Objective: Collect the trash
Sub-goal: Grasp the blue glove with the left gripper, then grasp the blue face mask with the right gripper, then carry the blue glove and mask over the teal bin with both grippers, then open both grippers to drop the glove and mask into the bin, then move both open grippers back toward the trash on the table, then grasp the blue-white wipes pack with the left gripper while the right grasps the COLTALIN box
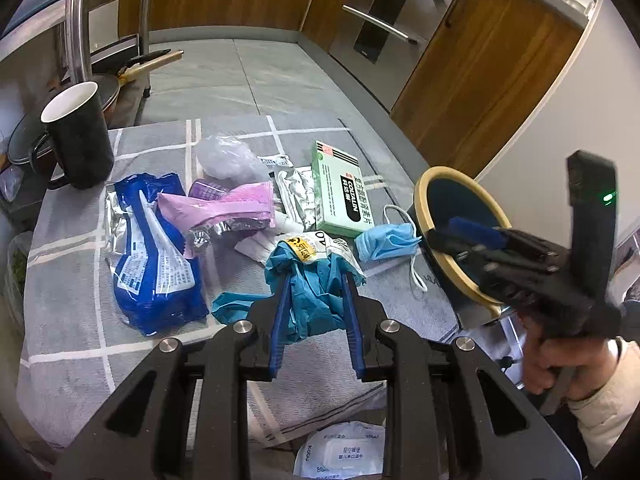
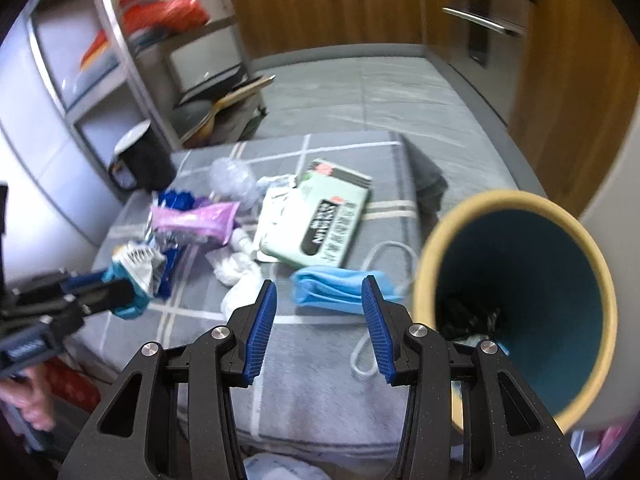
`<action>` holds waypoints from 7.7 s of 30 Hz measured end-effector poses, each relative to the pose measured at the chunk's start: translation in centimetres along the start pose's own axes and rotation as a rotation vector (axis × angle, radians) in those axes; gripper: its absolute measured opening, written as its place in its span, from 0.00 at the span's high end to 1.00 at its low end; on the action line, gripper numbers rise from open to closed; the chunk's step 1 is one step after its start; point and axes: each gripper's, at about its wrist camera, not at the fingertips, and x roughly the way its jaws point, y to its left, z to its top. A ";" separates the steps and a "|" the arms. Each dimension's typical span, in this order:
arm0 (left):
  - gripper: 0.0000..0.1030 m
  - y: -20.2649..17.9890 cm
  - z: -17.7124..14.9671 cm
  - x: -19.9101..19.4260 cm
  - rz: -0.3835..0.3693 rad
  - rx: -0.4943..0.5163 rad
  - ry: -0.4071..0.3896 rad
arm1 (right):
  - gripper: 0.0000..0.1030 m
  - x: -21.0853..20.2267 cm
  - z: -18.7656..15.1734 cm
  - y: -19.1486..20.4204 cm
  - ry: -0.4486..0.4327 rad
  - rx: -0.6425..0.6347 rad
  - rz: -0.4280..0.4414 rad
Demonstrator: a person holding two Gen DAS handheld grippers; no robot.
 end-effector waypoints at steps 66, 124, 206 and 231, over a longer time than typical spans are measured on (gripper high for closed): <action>0.76 -10.8 3.6 1.0 -0.150 0.127 -0.048 | 0.96 -11.9 -4.0 -11.2 -0.208 0.275 -0.024; 0.32 -10.8 4.9 6.4 -0.186 0.086 0.000 | 0.47 -5.8 -5.6 -14.2 0.042 0.371 -0.165; 0.91 15.9 0.7 1.4 0.206 -0.248 0.141 | 0.26 9.4 4.2 -2.6 0.115 0.349 0.045; 0.76 17.2 0.3 5.6 0.188 -0.273 0.190 | 0.59 10.5 5.1 1.0 0.060 0.153 -0.052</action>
